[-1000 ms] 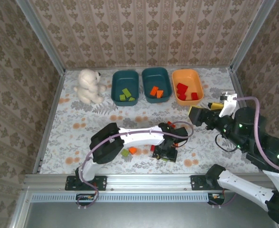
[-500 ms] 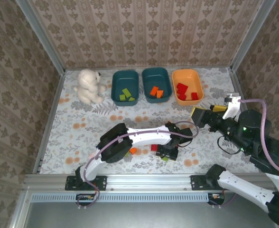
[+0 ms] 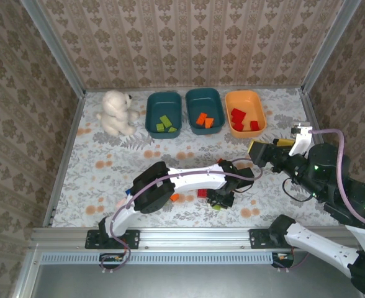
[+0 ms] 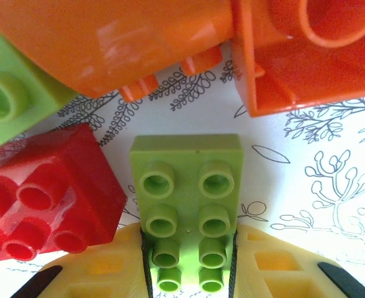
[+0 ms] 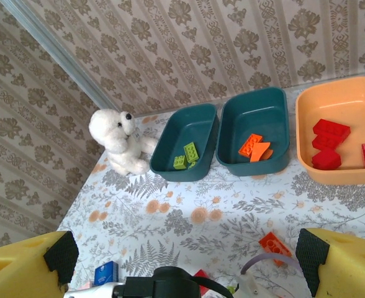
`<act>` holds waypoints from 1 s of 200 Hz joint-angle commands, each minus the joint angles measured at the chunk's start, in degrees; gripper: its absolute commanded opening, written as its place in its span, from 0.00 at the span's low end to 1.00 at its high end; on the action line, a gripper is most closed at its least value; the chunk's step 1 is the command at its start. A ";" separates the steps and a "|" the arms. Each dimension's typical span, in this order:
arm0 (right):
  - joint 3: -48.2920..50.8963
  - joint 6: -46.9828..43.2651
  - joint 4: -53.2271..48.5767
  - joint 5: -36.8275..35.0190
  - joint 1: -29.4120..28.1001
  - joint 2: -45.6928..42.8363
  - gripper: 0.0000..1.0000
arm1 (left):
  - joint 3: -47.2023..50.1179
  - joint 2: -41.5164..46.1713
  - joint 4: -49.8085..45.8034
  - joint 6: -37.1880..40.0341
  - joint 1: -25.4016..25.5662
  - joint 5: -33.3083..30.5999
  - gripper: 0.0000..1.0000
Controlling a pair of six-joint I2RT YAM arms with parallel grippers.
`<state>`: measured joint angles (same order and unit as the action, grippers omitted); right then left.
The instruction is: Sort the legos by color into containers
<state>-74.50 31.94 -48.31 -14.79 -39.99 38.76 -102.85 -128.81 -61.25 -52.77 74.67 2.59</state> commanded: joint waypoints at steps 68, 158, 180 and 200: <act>-6.45 -2.15 -0.98 -1.47 0.41 4.41 0.94 | -6.43 18.03 -9.36 2.68 -11.97 -8.17 0.18; -3.24 2.81 5.15 16.14 4.81 18.74 0.94 | -11.07 14.51 3.94 16.16 -42.46 0.80 0.18; -0.42 6.80 10.11 23.99 8.60 23.06 0.93 | -14.18 9.75 9.44 16.82 -47.15 4.01 0.18; 0.03 8.76 13.46 28.24 10.54 27.41 0.92 | -19.43 3.76 11.76 16.74 -50.56 6.97 0.18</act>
<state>-75.26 36.12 -41.21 3.51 -31.57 62.61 -116.53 -120.27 -55.37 -38.26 26.89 3.95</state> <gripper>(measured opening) 0.924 0.271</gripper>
